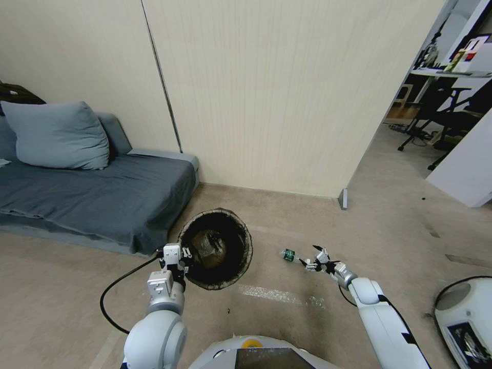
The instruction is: Pick up the trash bin, then pick up the garbage from the floor and place it into the trash bin.
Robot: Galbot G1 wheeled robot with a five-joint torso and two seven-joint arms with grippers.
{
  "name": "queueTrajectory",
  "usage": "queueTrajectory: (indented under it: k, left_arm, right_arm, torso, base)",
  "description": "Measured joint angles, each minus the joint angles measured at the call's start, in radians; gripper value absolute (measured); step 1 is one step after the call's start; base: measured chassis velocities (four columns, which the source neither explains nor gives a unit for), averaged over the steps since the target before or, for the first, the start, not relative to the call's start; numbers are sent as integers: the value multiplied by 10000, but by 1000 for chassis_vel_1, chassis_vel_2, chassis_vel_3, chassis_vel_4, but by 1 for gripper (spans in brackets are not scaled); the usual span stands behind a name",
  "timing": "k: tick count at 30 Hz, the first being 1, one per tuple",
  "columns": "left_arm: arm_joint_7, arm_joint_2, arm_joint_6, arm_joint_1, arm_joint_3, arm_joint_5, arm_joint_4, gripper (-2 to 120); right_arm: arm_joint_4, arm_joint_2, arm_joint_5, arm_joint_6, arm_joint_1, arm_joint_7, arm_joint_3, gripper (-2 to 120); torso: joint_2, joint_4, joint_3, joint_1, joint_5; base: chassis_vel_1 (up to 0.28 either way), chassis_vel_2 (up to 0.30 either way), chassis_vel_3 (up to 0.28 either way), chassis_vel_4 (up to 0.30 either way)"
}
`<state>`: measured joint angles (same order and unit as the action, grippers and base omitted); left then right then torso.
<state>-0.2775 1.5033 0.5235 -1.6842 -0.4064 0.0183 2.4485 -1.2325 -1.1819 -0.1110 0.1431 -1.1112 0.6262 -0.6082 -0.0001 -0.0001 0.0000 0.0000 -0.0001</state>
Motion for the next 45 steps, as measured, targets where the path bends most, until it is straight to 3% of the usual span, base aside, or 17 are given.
queueTrajectory:
  k: [12, 34, 39, 41, 44, 45]
  left_arm:
    - [-9, 16, -7, -88, -36, 63, -1, 1]
    - [-66, 56, -100, -298, -4, 225, -5, 1]
    - [-68, 53, -118, -313, 30, 255, -48, 1]
    - [-68, 49, -118, -316, 31, 256, -48, 1]
    - [-69, 16, -119, -339, 32, 257, -48, 1]
    - [-69, 16, -119, -339, 32, 257, -48, 1]
  right_arm:
    - [1050, -561, -91, -81, 648, -19, 432, 100]
    - [3222, -668, -241, 151, 1685, 58, 258, 100]
    - [3536, -871, 23, 40, 1917, 122, 374, 82]
    - [3552, -890, 61, 20, 1940, 124, 400, 80]
    - [3677, -972, 124, -35, 2051, 126, 487, 62]
    - [3677, -972, 124, -35, 2051, 126, 487, 62]
  torso:
    - [0, 1, 0, 0, 0]
    - [0, -1, -1, 0, 1]
    - [0, 1, 0, 1, 2]
    - [0, 1, -1, 0, 2]
    - [0, 1, -1, 0, 1]
    - [0, 1, -1, 0, 1]
  base:
    - [0, 0, 0, 0]
    - [0, 0, 0, 0]
    - [0, 0, 0, 0]
    - [0, 0, 0, 0]
    - [0, 0, 0, 0]
    - [0, 0, 0, 0]
